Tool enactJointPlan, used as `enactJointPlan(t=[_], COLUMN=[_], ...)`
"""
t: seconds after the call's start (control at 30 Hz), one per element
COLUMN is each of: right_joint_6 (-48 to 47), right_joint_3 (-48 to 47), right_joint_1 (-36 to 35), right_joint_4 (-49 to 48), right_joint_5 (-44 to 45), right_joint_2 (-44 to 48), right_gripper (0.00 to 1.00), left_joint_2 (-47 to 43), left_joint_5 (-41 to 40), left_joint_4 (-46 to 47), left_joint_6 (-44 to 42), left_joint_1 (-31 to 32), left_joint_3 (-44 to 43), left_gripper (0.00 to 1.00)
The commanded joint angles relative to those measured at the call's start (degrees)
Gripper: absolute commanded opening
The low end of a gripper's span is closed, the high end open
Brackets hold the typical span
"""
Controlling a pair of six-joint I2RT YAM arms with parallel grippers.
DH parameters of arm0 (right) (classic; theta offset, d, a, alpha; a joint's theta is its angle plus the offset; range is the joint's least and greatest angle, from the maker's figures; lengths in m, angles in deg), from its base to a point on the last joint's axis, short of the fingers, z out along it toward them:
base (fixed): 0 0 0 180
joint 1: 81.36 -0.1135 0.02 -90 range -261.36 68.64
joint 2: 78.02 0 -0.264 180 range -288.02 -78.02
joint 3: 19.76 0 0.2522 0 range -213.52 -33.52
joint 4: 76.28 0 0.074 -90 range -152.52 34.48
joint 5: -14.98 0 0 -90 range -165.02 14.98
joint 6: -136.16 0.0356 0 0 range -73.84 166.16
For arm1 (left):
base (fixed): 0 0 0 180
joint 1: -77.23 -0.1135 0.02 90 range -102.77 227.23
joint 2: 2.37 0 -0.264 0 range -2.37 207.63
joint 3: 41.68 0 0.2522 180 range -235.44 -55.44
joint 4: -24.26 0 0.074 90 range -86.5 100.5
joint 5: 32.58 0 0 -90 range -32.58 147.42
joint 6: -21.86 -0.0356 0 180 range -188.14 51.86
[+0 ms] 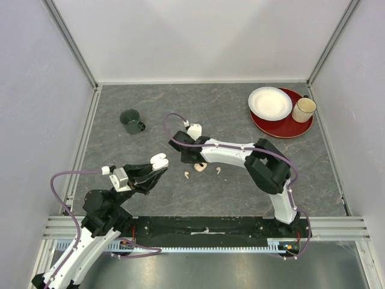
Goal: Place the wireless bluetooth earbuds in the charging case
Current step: Pick up the earbud from the center of the board, then place the earbud in the charging case.
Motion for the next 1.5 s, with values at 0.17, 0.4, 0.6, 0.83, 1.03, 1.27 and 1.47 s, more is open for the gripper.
enactJointPlan(t=[0.17, 0.4, 0.6, 0.83, 1.03, 1.27, 1.47], right_joint_6=[-0.72, -1.85, -10.97, -20.21, -25.14, -28.92, -32.18], right_joint_3=[15.91, 34.88, 44.66, 49.14, 49.59, 48.71, 47.31], right_joint_1=[-0.22, -0.74, -2.15, -4.43, -8.30, -13.66, -17.97], right_joint_4=[-18.98, -37.81, -54.33, -68.91, -78.06, -88.79, -94.68], right_joint_5=[9.47, 13.34, 12.74, 6.67, 1.93, -3.26, -4.76], right_joint_2=[23.75, 44.84, 57.24, 64.46, 63.24, 57.53, 51.99], right_gripper=[0.00, 0.00, 0.00, 0.00, 0.00, 0.00, 0.00], left_joint_2=[-2.89, 4.22, 10.72, 16.62, 19.69, 20.40, 19.18], left_joint_5=[-4.54, -4.28, -3.76, -1.30, 1.08, 2.75, 3.10], left_joint_4=[7.09, 14.03, 19.84, 24.58, 27.92, 29.51, 29.86], left_joint_6=[5.71, 8.61, 9.93, 10.20, 9.32, 8.62, 8.00], left_joint_1=[0.11, 0.02, 0.11, 0.11, 0.11, 0.11, 0.11], left_joint_3=[0.86, 0.87, 0.87, 0.43, 0.16, 0.86, 1.92], left_gripper=[0.02, 0.02, 0.02, 0.02, 0.02, 0.02, 0.02])
